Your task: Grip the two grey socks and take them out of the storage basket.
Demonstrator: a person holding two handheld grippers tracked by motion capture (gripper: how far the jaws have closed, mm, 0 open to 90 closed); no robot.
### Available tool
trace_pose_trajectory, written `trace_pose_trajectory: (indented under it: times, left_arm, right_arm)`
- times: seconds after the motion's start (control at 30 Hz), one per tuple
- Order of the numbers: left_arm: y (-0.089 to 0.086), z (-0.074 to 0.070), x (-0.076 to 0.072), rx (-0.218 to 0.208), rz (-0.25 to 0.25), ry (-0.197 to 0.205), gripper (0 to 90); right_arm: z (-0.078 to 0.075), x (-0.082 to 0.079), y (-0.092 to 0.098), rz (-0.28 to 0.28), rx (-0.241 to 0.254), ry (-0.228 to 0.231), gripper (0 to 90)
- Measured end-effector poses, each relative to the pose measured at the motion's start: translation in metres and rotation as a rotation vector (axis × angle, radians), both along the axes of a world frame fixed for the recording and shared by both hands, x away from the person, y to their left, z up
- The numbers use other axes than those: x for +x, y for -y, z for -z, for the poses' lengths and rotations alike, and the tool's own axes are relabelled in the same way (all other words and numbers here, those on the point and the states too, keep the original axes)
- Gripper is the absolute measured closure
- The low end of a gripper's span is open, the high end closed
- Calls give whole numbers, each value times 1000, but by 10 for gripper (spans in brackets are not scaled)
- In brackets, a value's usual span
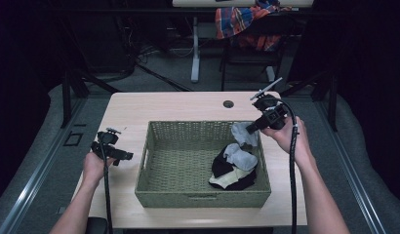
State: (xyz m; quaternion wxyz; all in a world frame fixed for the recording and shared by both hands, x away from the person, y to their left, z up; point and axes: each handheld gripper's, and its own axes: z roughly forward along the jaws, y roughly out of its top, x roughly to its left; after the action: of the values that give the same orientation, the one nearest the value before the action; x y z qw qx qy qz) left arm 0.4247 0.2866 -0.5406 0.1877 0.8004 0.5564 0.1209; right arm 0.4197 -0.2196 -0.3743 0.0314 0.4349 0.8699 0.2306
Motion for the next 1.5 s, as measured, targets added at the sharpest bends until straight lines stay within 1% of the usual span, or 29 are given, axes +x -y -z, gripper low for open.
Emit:
trace_pose_trajectory:
  times: [0.13, 0.23, 0.27, 0.3, 0.33, 0.37, 0.4, 0.43, 0.53, 0.57, 0.6, 0.63, 0.7, 0.73, 0.77, 0.8, 0.87, 0.9, 0.93, 1.0, 1.03, 1.07, 1.1, 1.2, 1.27, 1.33, 1.37, 1.43, 1.5]
  left_arm:
    - [1, 0, 0, 3, 3, 0, 1]
    - [1, 0, 0, 3, 7, -4, 1]
    - [0, 0, 0, 3, 0, 1, 1]
    - [-1, 0, 0, 3, -2, 0, 1]
    - [-1, 0, -1, 4, -2, 1, 1]
    - [-2, -1, -1, -1, -3, 2, 1]
    - [-3, -1, -1, -2, -8, 4, 1]
    - [-3, -1, -2, -4, -8, 4, 1]
    - [-1, -1, -1, -1, 0, 1, 1]
    - [-1, -1, -1, 2, 0, 1, 1]
    - [-1, -1, -1, 2, 2, 0, 1]
    - [-1, -1, -1, 2, 2, 0, 1]
    - [-2, -1, -1, -2, 0, -1, 1]
    - [-2, -1, -1, -2, -4, 1, 1]
    - [-2, -1, -1, -2, -3, 0, 1]
    - [-2, -1, -1, -2, -4, 1, 1]
    - [-1, -1, -1, 2, 2, 1, 1]
    - [-1, -1, -1, 3, 2, 1, 1]
    - [-1, -1, -1, 2, 2, 1, 1]
    - [-2, -1, -1, -2, -1, -2, 1]
    - [-2, -1, -1, -2, -4, 1, 1]
    - [-2, -1, -1, -2, -3, 1, 1]
    - [-2, -1, -1, -1, -3, 1, 1]
    - [-1, -1, -1, 2, 0, 0, 1]
    - [-1, -1, -1, 4, 1, 1, 1]
    - [-1, -1, -1, -1, -1, 0, 1]
    - [-1, -1, -1, 0, -2, 2, 1]
    - [-1, -1, -1, 0, -2, 2, 1]
    - [-1, -2, -1, 1, 2, 0, 1]
  right_arm:
    - [-4, -2, 7, 13, 2, 8, 844]
    - [-6, -2, 13, 31, 14, 19, 845]
    - [-7, -2, 16, 27, 3, 16, 845]
    - [-9, -3, 20, 49, 24, 31, 846]
    - [-9, -3, 20, 49, 24, 31, 846]
    - [-10, -3, 24, 45, 7, 33, 846]
    - [-11, -4, 28, 61, 22, 38, 846]
    - [-12, -4, 31, 60, 9, 38, 847]
    - [-14, -5, 43, 85, 19, 44, 847]
    - [-14, -6, 45, 96, 31, 50, 848]
    - [-15, -6, 48, 98, 23, 50, 848]
    - [-15, -7, 52, 112, 34, 57, 849]
    - [-16, -7, 55, 110, 24, 56, 849]
    - [-17, -7, 57, 120, 34, 59, 849]
    - [-17, -7, 60, 119, 24, 57, 849]
    - [-17, -8, 62, 132, 35, 61, 850]
    - [-18, -8, 67, 139, 24, 64, 851]
    - [-17, -9, 68, 154, 35, 66, 851]
    - [-17, -9, 71, 152, 26, 59, 851]
    - [-17, -9, 74, 167, 32, 61, 851]
    - [-17, -9, 77, 167, 17, 58, 851]
    - [-17, -9, 78, 179, 26, 63, 851]
    - [-17, -8, 81, 181, 16, 56, 851]
    - [-14, -7, 86, 195, 10, 49, 851]
    - [-11, -6, 88, 211, 7, 48, 851]
    - [-8, -4, 91, 224, -10, 40, 852]
    - [-4, -2, 94, 230, -14, 29, 852]
    - [-1, 0, 96, 228, -16, 22, 852]
    - [3, 2, 98, 244, -25, 15, 852]
